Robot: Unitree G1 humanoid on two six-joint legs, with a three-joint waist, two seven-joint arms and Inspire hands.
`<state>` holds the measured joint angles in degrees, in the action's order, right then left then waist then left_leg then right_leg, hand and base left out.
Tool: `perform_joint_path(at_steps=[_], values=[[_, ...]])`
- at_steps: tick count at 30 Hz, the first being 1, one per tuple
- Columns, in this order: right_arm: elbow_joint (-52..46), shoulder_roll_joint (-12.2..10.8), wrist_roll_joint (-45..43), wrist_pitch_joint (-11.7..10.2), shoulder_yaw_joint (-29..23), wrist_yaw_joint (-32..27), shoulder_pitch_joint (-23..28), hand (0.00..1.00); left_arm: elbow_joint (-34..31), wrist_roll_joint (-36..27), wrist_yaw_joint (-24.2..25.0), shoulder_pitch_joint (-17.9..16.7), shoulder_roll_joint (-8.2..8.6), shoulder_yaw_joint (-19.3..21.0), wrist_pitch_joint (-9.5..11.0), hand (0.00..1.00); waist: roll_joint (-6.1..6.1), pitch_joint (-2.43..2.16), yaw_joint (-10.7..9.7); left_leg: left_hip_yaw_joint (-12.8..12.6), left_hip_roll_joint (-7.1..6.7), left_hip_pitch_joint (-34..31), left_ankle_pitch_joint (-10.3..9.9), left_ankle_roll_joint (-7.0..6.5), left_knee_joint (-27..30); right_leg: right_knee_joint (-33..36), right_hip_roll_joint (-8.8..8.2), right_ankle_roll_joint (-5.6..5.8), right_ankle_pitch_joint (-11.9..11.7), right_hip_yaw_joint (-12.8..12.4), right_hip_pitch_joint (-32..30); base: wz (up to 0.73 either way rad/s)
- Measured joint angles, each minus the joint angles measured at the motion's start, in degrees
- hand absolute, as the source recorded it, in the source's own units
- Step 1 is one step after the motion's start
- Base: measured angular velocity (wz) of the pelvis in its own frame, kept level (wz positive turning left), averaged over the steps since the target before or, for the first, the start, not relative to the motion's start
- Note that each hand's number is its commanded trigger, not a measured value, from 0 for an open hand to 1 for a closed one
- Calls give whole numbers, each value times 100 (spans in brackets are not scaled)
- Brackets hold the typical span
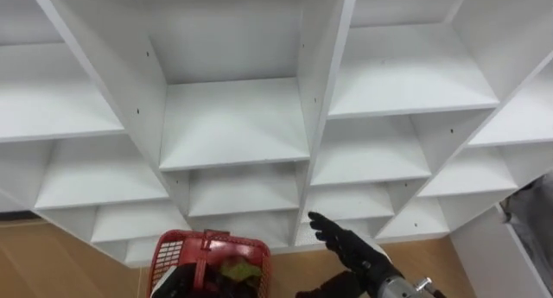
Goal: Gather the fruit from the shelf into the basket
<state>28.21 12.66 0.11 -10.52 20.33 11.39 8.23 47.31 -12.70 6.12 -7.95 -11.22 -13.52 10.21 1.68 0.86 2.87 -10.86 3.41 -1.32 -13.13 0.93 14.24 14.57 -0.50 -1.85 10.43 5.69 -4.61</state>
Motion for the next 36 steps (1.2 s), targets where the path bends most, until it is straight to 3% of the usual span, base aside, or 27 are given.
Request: perform_joint_path(at_steps=[6,11,12,18,22,26,30,36], values=[[75,-25,6,-8,-437,-180,158,0,59,124,-109,-201,9,239,-2,100,46,-38,-45,-1,-16,204,5,-14,-101,-83,38,15,1,-17,187,-2],[568,-37,111,-13,-736,-574,282,0,164,106,-255,-421,-5,478,-32,100,8,-43,-133,-12,-15,378,5,-11,-178,-191,54,17,-2,-6,396,0],[708,-56,129,-19,-862,-673,362,0,215,107,-290,-472,4,536,-36,100,-2,-61,-134,-4,-17,409,6,-11,-207,-198,53,18,-2,-6,424,0],[1664,-176,527,-141,-1556,-1150,637,0,432,116,-369,-741,43,1165,-37,100,25,-90,-225,20,-21,646,7,-7,-298,-396,57,31,-4,-46,698,1],[2631,-178,980,-194,-2159,-1561,713,0,671,131,-654,-815,58,1602,-39,100,58,-68,-287,-5,-28,846,6,-6,-357,-463,68,44,-2,-100,889,-3],[3485,-173,1349,-184,-2851,-1746,822,0,923,242,-684,-820,75,2087,-45,100,85,-77,-306,-7,-24,908,9,5,-449,-443,71,46,-4,-106,891,-2],[3963,-150,1535,51,-3431,-2006,1010,0,1049,238,-713,-890,74,2657,-234,100,104,-84,-412,5,-25,1008,2,19,-493,-463,88,47,2,-98,978,-1],[4332,-151,1274,397,-3624,-1992,907,0,1056,357,-686,-887,73,2686,-383,100,119,-60,-486,-14,-25,1057,-7,23,-494,-430,118,45,-1,-135,993,-5]])
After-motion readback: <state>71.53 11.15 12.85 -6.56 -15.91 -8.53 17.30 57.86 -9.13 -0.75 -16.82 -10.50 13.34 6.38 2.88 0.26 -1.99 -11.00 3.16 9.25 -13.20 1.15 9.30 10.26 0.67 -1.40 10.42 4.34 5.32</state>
